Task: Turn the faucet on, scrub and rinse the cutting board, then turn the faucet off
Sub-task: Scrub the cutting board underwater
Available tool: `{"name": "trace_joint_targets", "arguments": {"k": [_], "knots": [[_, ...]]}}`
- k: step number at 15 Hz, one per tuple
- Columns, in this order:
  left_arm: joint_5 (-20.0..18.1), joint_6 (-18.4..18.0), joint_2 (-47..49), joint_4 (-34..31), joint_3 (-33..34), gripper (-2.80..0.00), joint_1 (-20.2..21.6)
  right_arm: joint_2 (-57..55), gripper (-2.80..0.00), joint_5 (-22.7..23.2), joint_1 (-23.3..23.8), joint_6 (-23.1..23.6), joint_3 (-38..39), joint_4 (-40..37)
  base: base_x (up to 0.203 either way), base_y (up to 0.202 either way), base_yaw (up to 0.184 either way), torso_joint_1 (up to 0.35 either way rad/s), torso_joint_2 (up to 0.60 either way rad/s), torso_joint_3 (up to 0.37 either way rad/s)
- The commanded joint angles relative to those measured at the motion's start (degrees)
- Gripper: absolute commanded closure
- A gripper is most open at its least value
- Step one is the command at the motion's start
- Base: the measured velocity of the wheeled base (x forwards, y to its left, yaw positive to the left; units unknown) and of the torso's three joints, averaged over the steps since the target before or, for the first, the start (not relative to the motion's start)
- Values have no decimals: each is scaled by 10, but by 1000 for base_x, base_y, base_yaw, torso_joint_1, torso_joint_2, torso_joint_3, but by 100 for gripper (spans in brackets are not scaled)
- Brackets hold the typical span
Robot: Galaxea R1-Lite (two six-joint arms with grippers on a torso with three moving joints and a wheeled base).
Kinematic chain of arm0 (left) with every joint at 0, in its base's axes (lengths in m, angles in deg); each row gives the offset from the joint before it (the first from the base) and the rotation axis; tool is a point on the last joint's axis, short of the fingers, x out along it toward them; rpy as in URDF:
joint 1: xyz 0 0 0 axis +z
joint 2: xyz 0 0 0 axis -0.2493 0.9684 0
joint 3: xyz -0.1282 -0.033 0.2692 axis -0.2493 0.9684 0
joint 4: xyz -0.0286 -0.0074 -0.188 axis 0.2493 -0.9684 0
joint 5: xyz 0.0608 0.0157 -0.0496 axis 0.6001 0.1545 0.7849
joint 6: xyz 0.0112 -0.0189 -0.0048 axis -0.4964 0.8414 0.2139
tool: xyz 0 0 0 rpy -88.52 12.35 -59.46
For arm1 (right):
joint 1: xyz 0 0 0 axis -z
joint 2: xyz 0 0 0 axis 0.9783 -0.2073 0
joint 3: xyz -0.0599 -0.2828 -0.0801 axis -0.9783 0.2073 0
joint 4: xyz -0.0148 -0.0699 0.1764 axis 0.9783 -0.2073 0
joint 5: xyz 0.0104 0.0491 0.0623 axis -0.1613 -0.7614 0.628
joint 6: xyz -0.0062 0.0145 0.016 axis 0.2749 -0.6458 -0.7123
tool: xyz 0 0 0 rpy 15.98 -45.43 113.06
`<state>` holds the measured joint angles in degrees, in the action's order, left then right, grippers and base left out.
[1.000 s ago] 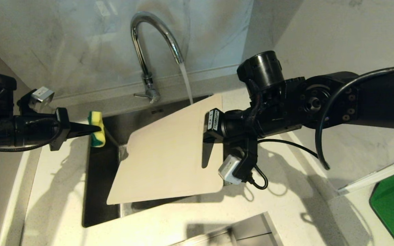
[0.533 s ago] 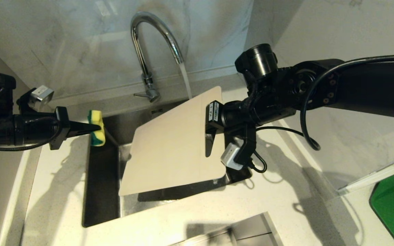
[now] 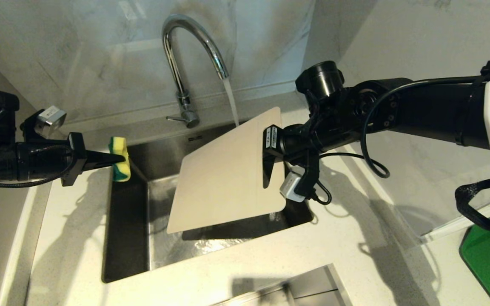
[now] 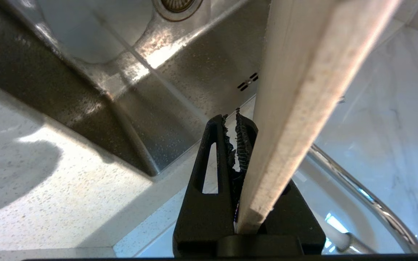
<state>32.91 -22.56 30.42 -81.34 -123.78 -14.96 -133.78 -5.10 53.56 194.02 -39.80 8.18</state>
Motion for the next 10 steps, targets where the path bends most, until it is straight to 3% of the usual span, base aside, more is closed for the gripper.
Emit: {"name": "trace_joint_targets", "arguments": {"k": [1,10], "knots": [[-2,2,1,1,0,0,0,-4,0,2,5,13,-1,4,0,0,0,0,0,0],[-2,3,1,2,0,0,0,-11,0,9,20,14,-1,61,0,0,0,0,0,0]]}}
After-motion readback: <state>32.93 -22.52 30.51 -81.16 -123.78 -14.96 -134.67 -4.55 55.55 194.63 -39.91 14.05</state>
